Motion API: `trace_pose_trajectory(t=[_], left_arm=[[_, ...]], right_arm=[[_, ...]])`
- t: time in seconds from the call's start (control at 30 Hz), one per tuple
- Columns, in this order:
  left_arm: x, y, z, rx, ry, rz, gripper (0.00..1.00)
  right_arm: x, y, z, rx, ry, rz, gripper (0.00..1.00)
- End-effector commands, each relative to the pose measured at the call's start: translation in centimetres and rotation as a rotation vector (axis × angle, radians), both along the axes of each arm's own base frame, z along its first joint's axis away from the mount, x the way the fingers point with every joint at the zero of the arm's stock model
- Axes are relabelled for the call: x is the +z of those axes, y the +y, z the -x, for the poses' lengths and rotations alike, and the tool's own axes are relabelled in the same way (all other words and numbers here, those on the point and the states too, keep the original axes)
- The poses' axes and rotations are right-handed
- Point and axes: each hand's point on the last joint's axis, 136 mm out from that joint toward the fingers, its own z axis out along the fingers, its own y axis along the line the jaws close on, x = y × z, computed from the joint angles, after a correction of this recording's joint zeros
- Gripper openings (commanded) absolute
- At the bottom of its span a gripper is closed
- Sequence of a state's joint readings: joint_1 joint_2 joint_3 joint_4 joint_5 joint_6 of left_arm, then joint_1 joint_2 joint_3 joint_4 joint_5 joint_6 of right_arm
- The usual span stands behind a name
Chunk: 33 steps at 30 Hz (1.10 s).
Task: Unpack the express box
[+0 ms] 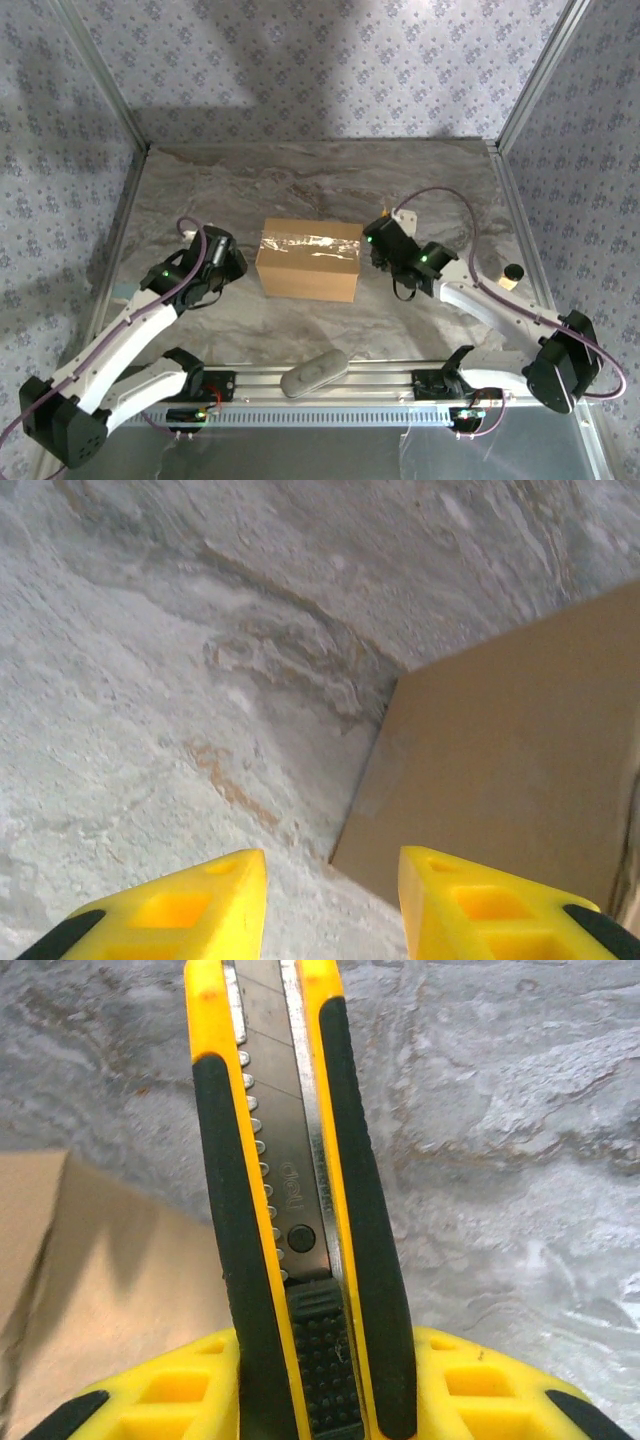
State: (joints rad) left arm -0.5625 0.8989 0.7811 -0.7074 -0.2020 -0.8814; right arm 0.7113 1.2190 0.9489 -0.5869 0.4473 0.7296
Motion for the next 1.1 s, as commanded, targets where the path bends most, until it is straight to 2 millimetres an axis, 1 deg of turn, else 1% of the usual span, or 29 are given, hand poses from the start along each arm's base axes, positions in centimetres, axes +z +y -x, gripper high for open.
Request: trace_pose_trajectory(t=[0.0,0.1,0.17,0.3,0.37,0.4,0.5,0.57,0.67,0.73,0.8,0.87,1.07], left_arm=[[-0.8,-1.0,2.7,-0.092,0.048,0.027,0.39],[-1.2,-2.0,3.7,-0.135,0.052,0.061,0.40],[-1.5,-3.3,4.1,-0.179,0.073,0.087,0.40],[-2.1,-5.5,4.4,-0.233,0.074,0.096,0.39],[-1.9,-6.7,3.9,-0.240,0.040,0.118,0.39],[-1.9,-7.2,3.6,-0.240,0.030,0.132,0.39],[-1.8,-8.1,2.6,-0.231,0.018,0.144,0.39],[-2.0,-8.0,2.0,-0.215,0.016,0.112,0.39],[-2.6,-7.3,1.2,-0.185,0.034,0.055,0.39],[-2.9,-6.8,0.6,-0.161,0.050,0.041,0.39],[-2.9,-6.3,-0.3,-0.136,0.055,0.041,0.39],[-2.7,-5.8,-1.0,-0.115,0.043,0.046,0.39],[-2.0,-4.3,-3.0,-0.077,0.010,0.023,0.39]], right_arm=[[2.2,0.1,-2.7,0.025,-0.044,-0.015,0.00],[2.5,0.3,-4.9,0.055,-0.073,0.005,0.00],[2.3,0.9,-6.4,0.071,-0.070,-0.016,0.00],[1.9,2.5,-8.4,0.099,-0.046,-0.031,0.00],[1.8,3.6,-9.1,0.124,-0.037,-0.039,0.00],[2.2,4.2,-9.6,0.135,-0.045,-0.045,0.00],[1.5,5.1,-9.9,0.153,-0.026,-0.044,0.00],[1.2,5.6,-9.7,0.166,-0.019,-0.043,0.00],[0.7,6.3,-8.8,0.186,-0.005,-0.034,0.00],[0.4,6.4,-8.0,0.194,0.005,-0.024,0.00],[0.3,6.5,-7.1,0.190,0.010,-0.017,0.00],[-1.0,6.6,-5.7,0.198,0.042,-0.020,0.00],[-1.6,7.3,-2.7,0.188,0.057,-0.042,0.00]])
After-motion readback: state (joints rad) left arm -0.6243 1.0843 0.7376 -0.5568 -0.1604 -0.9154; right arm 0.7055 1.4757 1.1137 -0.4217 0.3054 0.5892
